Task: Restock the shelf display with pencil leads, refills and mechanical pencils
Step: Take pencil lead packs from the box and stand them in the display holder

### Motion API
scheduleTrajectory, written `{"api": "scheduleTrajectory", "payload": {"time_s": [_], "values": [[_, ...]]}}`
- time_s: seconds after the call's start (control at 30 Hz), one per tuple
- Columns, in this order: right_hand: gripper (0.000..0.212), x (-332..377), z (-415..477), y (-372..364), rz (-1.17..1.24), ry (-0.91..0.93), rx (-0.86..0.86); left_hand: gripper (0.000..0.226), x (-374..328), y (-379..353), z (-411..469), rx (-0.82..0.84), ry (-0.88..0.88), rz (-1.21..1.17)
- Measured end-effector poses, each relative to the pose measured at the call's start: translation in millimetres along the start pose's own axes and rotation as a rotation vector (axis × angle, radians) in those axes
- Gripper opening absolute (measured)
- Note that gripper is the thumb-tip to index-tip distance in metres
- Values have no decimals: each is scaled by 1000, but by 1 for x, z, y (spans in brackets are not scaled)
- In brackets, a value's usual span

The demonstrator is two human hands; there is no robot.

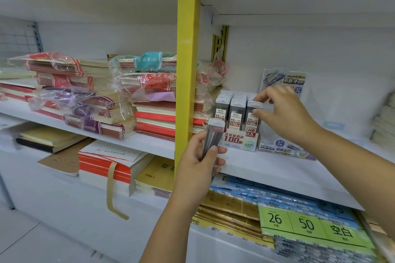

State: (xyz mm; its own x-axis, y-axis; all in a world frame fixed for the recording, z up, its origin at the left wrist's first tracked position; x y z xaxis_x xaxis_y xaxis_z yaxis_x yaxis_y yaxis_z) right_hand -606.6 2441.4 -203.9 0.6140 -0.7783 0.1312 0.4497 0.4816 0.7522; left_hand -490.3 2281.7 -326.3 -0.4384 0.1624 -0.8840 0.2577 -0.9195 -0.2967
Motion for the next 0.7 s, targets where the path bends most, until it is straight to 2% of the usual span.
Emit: {"api": "scheduleTrajectory", "payload": {"time_s": [0.07,0.17,0.33,0.43,0.5,0.6,0.7], "values": [[25,-3,-1,-3,-40,-9,-45,30,0,0,1,2,3,6],[29,-11,-5,-5,30,-64,-97,23,1,-2,2,14,21,-6],[37,-13,-14,-9,18,-58,-80,15,2,-6,1,44,44,-22],[35,-3,-27,6,30,-6,-192,15,2,-11,1,51,55,-47],[28,8,-38,15,146,30,-213,14,1,-16,1,58,47,-50],[21,29,-50,9,499,29,-33,12,2,-24,0,66,33,-59],[19,40,-55,-1,650,6,59,12,4,-29,-2,67,14,-76]]}}
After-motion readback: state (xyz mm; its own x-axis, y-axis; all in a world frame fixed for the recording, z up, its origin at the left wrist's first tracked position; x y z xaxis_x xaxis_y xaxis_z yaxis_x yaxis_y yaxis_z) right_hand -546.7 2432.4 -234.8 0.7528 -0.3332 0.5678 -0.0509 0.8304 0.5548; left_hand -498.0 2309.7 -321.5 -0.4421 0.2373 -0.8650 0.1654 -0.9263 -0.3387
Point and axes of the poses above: each hand's wrist, its own z-axis towards the middle knuckle, its own y-axis out of the back of the hand, x = y × z, the point moved 7 cm from there along z, towards the middle knuckle, and after that the axes turned 8 degrees about -z, right-handed, at the moved point
